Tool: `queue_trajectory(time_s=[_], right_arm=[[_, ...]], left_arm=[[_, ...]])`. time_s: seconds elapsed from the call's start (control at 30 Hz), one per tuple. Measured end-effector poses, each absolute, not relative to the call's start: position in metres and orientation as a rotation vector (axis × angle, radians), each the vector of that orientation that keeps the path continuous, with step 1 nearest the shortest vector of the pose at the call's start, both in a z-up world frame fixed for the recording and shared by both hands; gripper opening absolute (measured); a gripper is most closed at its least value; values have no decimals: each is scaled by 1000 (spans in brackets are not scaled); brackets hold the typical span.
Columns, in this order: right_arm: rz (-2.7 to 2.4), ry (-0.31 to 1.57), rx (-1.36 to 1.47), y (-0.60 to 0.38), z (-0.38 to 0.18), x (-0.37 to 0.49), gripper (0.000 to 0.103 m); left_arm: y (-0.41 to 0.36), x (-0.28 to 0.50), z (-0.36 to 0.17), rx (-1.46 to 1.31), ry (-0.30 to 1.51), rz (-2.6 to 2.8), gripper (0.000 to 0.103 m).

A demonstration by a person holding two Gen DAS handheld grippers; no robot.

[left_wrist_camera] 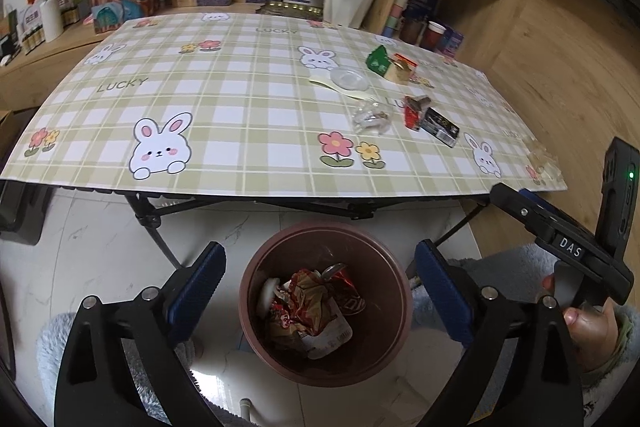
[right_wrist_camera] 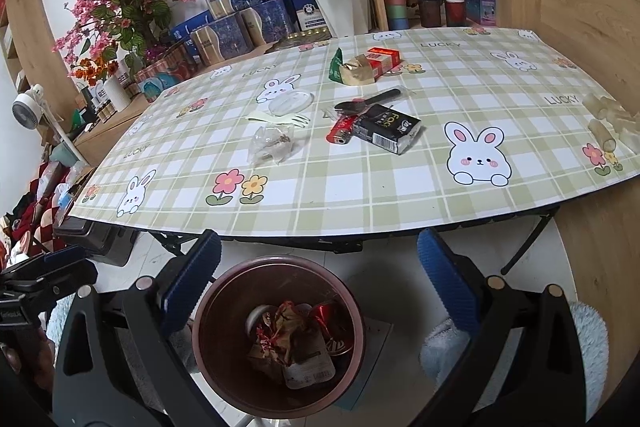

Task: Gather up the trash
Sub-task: 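Lower the yogurt cup into the bin and open the left gripper, then grasp the clear plastic wrapper on the tablecloth with the left gripper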

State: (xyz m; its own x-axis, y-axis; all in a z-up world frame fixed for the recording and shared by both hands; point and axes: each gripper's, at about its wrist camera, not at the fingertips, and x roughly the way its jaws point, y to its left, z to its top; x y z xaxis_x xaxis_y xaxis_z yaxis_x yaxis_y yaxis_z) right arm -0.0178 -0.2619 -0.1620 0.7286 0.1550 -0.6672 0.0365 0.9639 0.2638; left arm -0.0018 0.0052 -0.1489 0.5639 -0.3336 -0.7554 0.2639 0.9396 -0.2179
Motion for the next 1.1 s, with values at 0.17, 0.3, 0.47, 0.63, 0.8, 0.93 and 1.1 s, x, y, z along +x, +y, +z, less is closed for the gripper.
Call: queue_trajectory(time_s=[0.17, 0.3, 0.47, 0.63, 0.8, 0.93, 1.1], right_arm=[[60, 758, 273, -265, -164, -16, 97], [58, 758, 275, -269, -162, -11, 97], [37, 742, 270, -280, -158, -1, 97], [14, 739, 285, -298, -159, 12, 97], [3, 754, 279, -312, -165, 29, 97], [0, 765, 267, -320, -171, 42, 97], [1, 787, 236, -329, -178, 62, 97]], left_arm=[[8, 1, -151, -92, 911, -338, 93], [4, 8, -152, -78, 916, -343, 93], [-15, 28, -148, -37, 897, -387, 93], [-44, 66, -145, -3, 878, -439, 84], [-80, 117, -158, -8, 917, -467, 75], [-102, 150, -174, -23, 962, -466, 70], [-116, 181, -193, -36, 1008, -451, 60]])
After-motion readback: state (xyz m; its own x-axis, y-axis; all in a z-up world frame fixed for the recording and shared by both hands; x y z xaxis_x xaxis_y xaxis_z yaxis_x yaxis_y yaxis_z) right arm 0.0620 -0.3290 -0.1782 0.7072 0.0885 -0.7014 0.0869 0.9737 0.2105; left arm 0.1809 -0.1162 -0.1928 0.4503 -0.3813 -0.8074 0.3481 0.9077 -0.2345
